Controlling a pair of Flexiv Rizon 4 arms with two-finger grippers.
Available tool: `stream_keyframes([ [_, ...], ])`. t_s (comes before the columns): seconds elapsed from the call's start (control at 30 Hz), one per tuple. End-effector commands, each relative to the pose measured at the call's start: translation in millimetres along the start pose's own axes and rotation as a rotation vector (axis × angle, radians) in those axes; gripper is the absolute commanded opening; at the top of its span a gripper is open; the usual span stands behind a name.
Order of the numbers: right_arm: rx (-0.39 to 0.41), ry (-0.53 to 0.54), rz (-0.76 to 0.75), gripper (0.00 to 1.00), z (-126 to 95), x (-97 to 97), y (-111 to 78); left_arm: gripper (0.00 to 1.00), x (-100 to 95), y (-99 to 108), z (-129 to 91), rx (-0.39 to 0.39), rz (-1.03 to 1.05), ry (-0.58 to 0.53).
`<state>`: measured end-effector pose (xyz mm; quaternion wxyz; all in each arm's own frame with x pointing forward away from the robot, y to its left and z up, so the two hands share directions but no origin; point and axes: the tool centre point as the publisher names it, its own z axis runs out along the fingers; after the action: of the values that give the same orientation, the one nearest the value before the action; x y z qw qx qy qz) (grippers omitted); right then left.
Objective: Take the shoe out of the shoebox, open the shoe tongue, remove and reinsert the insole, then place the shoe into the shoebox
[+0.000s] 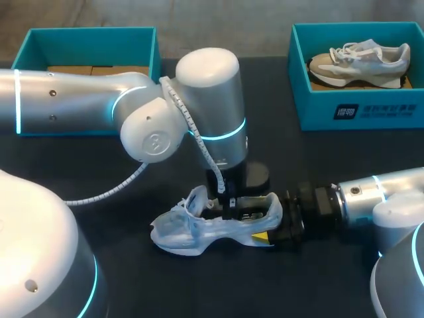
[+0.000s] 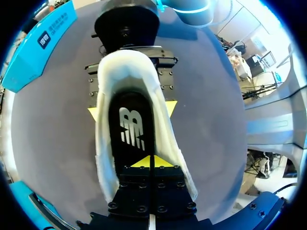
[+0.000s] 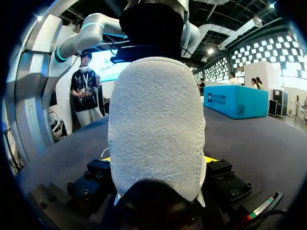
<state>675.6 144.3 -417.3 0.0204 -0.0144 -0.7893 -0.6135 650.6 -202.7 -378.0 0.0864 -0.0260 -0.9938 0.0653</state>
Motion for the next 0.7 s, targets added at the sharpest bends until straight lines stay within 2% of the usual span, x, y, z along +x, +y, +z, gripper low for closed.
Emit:
stream_keyframes([
  [0.03, 0.002, -0.003, 0.0, 0.0, 1, -0.6, -1.5, 0.0, 1.3, 2, 2, -0.004, -0.001, 0.021],
  [0.43, 0.002, -0.003, 0.0, 0.0, 1, -0.6, -1.5, 0.0, 17.1, 10, 8, -0.012, 0.024, 0.1],
  [0.7, 0.002, -0.003, 0.0, 0.0, 1, -0.6, -1.5, 0.0, 14.7, 13, 20, -0.034, -0.016, 0.134],
])
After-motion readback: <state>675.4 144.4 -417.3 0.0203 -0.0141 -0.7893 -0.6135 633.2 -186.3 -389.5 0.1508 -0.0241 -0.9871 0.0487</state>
